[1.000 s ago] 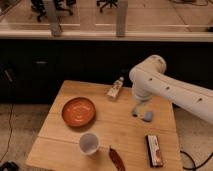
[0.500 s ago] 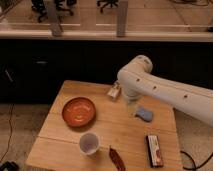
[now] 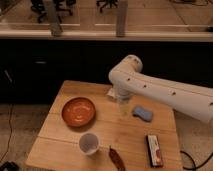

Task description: Push the ceramic bowl across the table

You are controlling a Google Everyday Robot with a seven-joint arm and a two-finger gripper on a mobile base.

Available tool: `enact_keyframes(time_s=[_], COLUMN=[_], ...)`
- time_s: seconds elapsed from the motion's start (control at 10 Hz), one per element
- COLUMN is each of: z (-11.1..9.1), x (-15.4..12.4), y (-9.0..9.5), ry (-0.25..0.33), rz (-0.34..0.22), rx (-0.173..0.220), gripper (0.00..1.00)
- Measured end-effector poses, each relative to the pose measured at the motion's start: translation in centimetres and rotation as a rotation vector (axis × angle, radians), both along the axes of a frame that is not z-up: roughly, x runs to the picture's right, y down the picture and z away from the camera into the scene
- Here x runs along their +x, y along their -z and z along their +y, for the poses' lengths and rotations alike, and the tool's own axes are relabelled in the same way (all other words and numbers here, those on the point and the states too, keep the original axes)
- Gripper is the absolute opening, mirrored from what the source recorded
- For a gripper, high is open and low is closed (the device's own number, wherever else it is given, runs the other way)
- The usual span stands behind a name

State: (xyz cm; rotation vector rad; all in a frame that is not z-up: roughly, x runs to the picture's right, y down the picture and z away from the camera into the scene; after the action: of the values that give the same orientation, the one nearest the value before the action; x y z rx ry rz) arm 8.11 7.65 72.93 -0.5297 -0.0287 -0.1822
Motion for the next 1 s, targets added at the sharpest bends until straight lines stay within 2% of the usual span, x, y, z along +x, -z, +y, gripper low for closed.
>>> enact_keyframes(time_s=[0.6, 1.0], z=[0.0, 0.8], x=[-3.6, -5.8], y=[-2.0, -3.3], ry=[0.044, 0.078], rz=[-0.033, -0.073], rx=[0.01, 0.002], gripper=[0.8, 0.8])
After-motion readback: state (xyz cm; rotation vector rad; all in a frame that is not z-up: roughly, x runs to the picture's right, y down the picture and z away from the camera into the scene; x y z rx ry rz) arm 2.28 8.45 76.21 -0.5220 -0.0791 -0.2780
